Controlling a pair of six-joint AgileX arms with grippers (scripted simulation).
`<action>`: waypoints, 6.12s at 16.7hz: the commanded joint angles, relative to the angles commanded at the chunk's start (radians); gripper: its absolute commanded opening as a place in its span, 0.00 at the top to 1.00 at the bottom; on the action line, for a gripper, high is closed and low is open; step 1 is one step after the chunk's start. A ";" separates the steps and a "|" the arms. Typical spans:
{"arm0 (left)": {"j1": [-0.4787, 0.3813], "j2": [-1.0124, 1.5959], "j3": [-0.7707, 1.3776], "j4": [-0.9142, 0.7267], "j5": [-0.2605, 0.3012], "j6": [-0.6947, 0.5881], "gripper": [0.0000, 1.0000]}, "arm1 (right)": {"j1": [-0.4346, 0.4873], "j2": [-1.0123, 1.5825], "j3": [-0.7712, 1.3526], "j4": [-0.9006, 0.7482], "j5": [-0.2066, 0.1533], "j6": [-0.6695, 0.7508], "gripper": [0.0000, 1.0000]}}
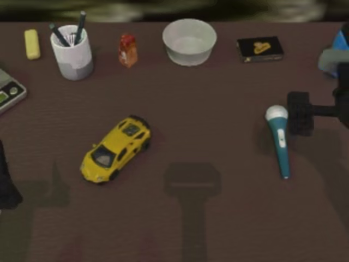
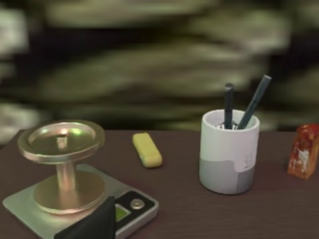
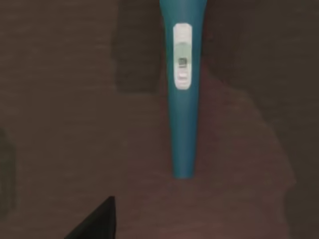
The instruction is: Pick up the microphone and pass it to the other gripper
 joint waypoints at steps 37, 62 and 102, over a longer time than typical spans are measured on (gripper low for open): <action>0.000 0.000 0.000 0.000 0.000 0.000 0.00 | 0.070 0.585 0.121 0.163 0.011 0.076 0.68; 0.000 0.000 0.000 0.000 0.000 0.000 0.00 | 0.079 0.402 -0.017 0.799 -0.171 -0.107 1.00; -0.004 0.013 0.011 0.006 0.012 0.002 0.00 | 0.307 0.114 -0.364 1.793 -0.180 -0.303 1.00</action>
